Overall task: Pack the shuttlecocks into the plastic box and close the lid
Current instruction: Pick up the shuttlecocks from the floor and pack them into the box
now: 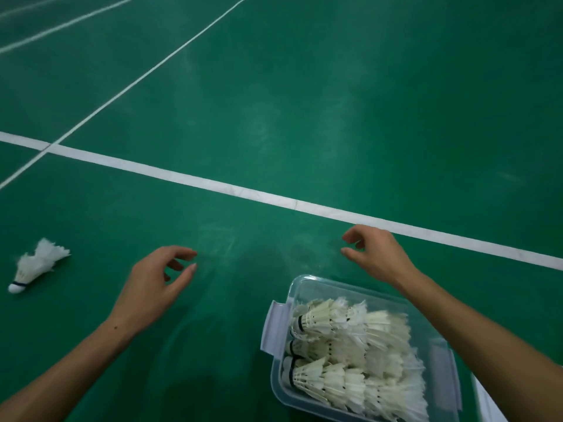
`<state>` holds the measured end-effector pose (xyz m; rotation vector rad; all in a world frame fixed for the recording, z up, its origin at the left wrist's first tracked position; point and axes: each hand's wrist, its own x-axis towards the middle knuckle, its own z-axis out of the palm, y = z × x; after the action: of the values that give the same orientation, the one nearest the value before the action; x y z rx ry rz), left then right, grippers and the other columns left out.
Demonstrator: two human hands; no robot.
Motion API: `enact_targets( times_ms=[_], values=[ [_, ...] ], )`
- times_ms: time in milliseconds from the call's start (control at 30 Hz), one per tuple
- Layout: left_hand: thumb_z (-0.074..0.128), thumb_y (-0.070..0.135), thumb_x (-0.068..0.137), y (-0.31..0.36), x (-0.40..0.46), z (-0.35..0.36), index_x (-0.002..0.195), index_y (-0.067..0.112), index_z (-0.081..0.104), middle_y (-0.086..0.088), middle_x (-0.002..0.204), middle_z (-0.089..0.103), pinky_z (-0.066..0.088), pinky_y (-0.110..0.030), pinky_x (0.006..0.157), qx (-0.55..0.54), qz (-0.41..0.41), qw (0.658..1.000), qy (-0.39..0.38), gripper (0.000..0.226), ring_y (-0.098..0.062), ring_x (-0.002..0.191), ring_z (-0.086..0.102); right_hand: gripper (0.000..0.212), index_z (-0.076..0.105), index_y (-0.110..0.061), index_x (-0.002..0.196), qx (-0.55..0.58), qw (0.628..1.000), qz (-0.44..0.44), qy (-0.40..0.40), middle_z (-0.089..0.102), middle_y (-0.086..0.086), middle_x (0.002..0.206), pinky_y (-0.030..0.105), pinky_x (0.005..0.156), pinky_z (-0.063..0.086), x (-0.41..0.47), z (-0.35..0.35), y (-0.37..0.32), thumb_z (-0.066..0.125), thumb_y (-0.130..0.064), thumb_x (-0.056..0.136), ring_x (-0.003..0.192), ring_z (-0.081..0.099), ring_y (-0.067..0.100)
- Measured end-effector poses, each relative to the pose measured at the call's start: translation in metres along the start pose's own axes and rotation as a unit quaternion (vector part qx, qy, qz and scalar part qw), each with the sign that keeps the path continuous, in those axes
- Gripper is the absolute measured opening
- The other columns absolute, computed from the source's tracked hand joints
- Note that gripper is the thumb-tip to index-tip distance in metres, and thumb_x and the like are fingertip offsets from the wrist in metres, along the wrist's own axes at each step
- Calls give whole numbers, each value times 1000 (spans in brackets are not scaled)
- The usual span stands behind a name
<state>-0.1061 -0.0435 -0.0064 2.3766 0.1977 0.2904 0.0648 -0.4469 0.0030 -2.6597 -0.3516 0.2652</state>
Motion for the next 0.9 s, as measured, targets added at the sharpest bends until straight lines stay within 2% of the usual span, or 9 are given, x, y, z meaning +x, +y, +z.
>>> enact_targets(
  times_ms=[133, 233, 333, 467, 533, 600, 700, 800, 900],
  values=[
    [79, 13, 89, -31, 6, 0, 106, 24, 72, 11, 106, 74, 53, -24, 71, 18, -17, 1000, -5, 21, -1, 88, 68, 59, 57, -24, 138, -66, 990, 121, 5, 53, 12, 140, 49, 105, 50, 24, 13, 38, 82, -39, 87, 127, 54, 37],
    [79, 15, 89, -42, 12, 6, 106, 24, 71, 12, 107, 73, 52, -24, 71, 22, -12, 999, -22, 21, 3, 89, 67, 68, 49, -23, 146, -76, 979, 190, -15, 42, 17, 145, 52, 106, 49, 40, 18, 56, 83, -36, 87, 131, 46, 42],
    [79, 16, 89, -41, 19, 19, 106, 25, 71, 14, 106, 72, 52, -25, 71, 19, -7, 999, -35, 21, 3, 90, 67, 69, 48, -22, 146, -111, 968, 224, -35, 41, 15, 145, 52, 100, 50, 48, 15, 72, 82, -25, 86, 132, 42, 42],
    [79, 14, 89, -25, 34, 45, 108, 27, 71, 16, 107, 71, 55, -29, 71, -5, 1, 998, -58, 24, -1, 91, 67, 73, 57, -18, 139, -99, 961, 255, -32, 55, 17, 132, 46, 93, 57, 52, 10, 96, 90, -23, 75, 116, 58, 38],
    [79, 16, 90, -12, 42, 59, 109, 29, 71, 16, 108, 71, 53, -27, 72, -19, 9, 997, -76, 25, -2, 91, 67, 66, 62, -14, 132, -85, 965, 244, -32, 63, 15, 125, 41, 88, 57, 52, 8, 100, 91, -21, 74, 109, 64, 33],
    [79, 18, 90, 2, 48, 70, 110, 32, 71, 18, 107, 71, 52, -27, 73, -30, 19, 995, -88, 25, -2, 90, 67, 50, 67, -12, 125, -58, 974, 220, -14, 67, 15, 122, 40, 86, 57, 54, 7, 98, 86, -11, 79, 107, 65, 32],
    [79, 20, 91, 15, 56, 77, 110, 33, 70, 19, 107, 70, 53, -28, 75, -38, 33, 995, -88, 25, -3, 90, 67, 29, 71, -17, 114, 0, 984, 176, 31, 70, 14, 111, 37, 73, 55, 60, 7, 78, 74, -7, 87, 90, 66, 29],
    [79, 22, 91, 16, 60, 70, 112, 31, 70, 18, 106, 70, 54, -30, 76, -36, 35, 996, -71, 24, -5, 90, 67, 26, 72, -25, 111, 28, 993, 102, 48, 73, 6, 98, 31, 65, 46, 69, 13, 36, 70, -12, 88, 77, 63, 21],
    [77, 26, 93, 5, 57, 51, 113, 30, 70, 18, 107, 70, 54, -31, 78, -27, 21, 998, -49, 22, -4, 90, 66, 26, 72, -29, 110, 57, 998, 22, 30, 71, -4, 90, 35, 62, 49, 74, 24, -28, 71, -16, 87, 72, 64, 17]
  ],
)
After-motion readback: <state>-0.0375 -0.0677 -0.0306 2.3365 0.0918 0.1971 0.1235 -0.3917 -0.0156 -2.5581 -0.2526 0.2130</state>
